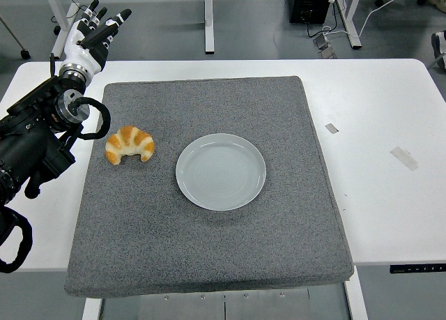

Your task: Place the bread on the plate

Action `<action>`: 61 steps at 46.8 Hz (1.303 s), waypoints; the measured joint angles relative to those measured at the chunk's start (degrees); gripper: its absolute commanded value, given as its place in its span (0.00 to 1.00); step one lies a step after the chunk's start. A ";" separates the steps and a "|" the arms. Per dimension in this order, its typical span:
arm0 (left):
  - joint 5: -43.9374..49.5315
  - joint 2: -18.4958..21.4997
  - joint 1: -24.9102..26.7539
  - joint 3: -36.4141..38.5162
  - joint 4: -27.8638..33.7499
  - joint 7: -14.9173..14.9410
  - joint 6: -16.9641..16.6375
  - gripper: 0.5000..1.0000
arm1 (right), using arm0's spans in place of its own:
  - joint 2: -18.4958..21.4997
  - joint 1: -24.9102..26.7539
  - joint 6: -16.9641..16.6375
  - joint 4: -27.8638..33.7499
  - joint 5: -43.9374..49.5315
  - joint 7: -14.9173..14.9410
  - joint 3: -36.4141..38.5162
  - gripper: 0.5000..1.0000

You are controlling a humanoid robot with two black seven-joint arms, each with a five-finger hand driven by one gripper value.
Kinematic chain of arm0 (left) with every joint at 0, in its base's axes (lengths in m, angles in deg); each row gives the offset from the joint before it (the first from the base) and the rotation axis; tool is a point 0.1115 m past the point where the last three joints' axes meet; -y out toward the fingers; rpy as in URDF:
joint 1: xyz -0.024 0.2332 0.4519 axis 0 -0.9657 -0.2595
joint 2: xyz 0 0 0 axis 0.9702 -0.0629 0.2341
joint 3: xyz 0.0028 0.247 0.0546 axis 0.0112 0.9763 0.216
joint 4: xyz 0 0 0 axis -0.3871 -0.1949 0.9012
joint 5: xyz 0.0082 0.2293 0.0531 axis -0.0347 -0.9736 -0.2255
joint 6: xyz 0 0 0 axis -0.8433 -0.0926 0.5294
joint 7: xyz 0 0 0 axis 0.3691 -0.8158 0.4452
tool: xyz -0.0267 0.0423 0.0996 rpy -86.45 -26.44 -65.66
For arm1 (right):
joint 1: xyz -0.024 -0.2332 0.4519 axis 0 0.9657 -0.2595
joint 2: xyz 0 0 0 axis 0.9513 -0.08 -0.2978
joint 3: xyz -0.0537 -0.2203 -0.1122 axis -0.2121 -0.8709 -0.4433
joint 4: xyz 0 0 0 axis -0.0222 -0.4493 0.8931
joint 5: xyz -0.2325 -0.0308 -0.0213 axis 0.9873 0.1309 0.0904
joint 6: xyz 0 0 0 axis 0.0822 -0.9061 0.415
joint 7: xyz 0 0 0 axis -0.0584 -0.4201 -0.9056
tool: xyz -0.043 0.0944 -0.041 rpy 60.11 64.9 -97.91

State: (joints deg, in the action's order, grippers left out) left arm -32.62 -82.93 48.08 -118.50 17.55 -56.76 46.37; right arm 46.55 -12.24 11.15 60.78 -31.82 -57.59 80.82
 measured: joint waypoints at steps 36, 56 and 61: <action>-0.44 8.38 4.52 5.84 -0.06 -0.12 9.24 0.99 | 0.00 0.00 -0.02 0.00 0.00 0.00 0.00 1.00; -14.62 8.85 10.27 26.08 -0.08 -0.43 16.62 0.97 | 0.00 0.00 0.01 0.00 -0.01 0.00 0.00 1.00; -21.17 9.89 11.52 27.38 -0.03 -1.67 20.37 0.97 | 0.00 0.00 0.04 0.00 -0.01 0.00 0.00 1.00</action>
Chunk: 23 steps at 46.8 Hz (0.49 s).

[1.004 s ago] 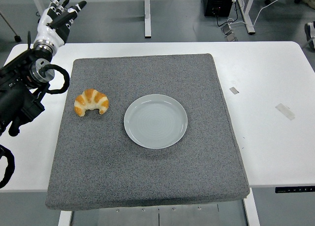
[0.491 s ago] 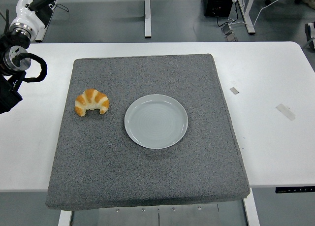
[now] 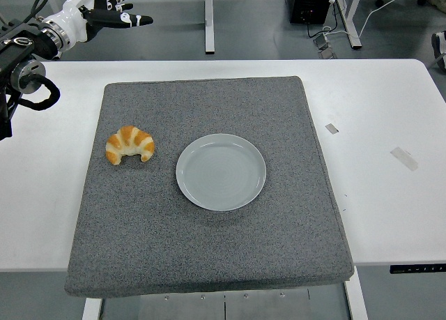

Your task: Place the bread on the plate

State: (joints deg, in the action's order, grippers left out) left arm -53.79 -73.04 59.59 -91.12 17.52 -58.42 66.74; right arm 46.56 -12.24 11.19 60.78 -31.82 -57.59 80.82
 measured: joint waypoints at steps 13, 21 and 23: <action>-13.26 5.73 5.33 14.16 6.91 -8.81 4.34 0.97 | 0.00 0.05 -0.03 0.00 0.00 0.00 0.00 1.00; -17.47 10.59 10.10 25.04 15.21 -15.16 5.23 0.97 | 0.00 -0.01 -0.04 0.00 0.00 0.00 0.00 1.00; -18.37 11.29 10.64 26.18 16.46 -15.57 5.35 0.97 | 0.00 0.04 -0.05 0.00 0.00 0.00 0.00 1.00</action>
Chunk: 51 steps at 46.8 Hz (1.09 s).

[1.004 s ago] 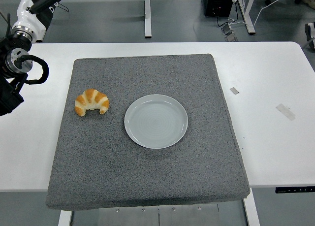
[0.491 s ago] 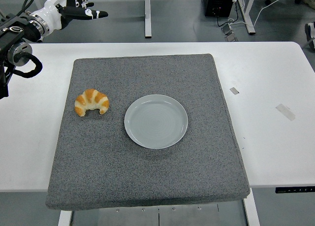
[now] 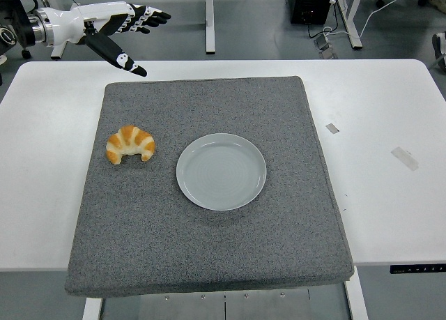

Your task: Place the bread on the plate

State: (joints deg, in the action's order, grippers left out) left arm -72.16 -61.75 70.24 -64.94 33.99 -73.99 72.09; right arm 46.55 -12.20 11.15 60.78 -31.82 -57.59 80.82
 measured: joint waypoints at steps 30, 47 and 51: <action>-13.78 1.80 -1.30 3.00 3.32 -0.80 -3.47 0.95 | 0.00 -0.03 0.04 0.00 0.00 0.01 0.00 1.00; -14.65 1.47 -3.35 9.62 3.43 -0.81 -7.09 0.95 | 0.00 -0.04 0.00 0.00 0.00 0.00 0.00 1.00; -16.50 1.38 -3.68 10.34 3.43 -0.81 -7.94 0.95 | 0.00 -0.04 0.02 0.00 0.00 0.00 0.00 1.00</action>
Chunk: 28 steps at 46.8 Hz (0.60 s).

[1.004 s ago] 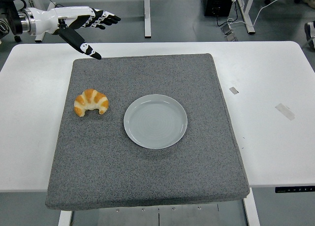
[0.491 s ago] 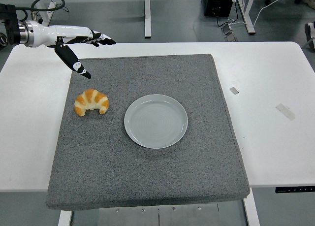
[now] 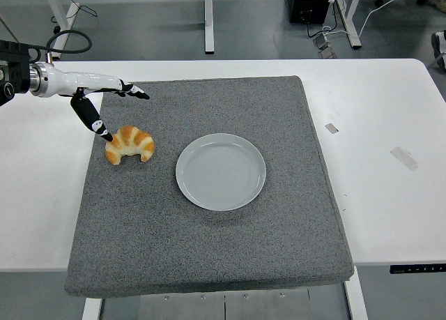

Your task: Place the bread on the plate

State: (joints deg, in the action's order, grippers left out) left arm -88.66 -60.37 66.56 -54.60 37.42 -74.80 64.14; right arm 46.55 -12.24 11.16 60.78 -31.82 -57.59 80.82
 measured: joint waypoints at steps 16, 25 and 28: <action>-1.77 -1.76 -0.85 0.13 0.00 0.00 -3.88 0.92 | 0.00 -0.02 0.02 0.00 0.00 0.00 0.00 1.00; -1.82 -3.43 -1.82 0.26 0.00 0.00 -4.80 0.92 | 0.00 -0.01 -0.02 0.00 0.00 0.00 0.00 1.00; -1.82 -3.65 -2.18 0.27 0.00 0.00 -4.86 0.92 | 0.00 0.02 -0.03 0.00 0.00 0.00 0.00 1.00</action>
State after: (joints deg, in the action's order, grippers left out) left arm -90.48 -64.02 64.38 -54.33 37.42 -74.80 59.28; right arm 46.56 -12.23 11.13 60.78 -31.81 -57.59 80.81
